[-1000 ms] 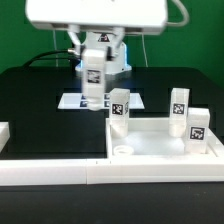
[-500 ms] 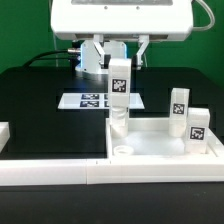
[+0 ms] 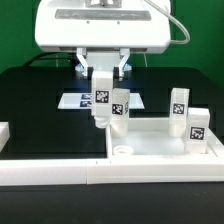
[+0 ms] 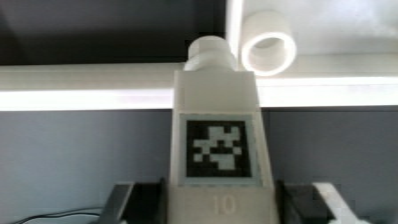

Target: Assemble square table

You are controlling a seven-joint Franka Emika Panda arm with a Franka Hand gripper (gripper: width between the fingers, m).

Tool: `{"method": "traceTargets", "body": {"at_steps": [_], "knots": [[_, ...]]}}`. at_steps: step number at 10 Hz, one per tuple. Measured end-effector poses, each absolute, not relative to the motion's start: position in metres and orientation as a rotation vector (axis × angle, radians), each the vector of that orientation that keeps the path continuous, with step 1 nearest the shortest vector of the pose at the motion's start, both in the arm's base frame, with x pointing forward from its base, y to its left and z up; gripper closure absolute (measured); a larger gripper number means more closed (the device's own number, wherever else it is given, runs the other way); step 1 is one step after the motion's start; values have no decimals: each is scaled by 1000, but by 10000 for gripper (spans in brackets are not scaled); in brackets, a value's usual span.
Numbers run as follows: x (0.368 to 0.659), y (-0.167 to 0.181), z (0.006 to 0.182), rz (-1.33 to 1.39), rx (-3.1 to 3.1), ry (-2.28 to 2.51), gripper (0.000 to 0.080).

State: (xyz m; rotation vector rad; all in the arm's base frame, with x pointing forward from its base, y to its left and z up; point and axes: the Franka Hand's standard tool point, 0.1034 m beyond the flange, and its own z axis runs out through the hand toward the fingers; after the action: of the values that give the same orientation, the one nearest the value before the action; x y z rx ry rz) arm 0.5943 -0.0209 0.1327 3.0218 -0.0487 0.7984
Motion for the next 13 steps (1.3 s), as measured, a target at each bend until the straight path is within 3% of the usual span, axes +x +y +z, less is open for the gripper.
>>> {"method": "traceTargets", "body": {"at_steps": [4,13], "knots": [[610,6,116,829,3039,-87,509],[611,1,99,821,3029,-95,509]]}}
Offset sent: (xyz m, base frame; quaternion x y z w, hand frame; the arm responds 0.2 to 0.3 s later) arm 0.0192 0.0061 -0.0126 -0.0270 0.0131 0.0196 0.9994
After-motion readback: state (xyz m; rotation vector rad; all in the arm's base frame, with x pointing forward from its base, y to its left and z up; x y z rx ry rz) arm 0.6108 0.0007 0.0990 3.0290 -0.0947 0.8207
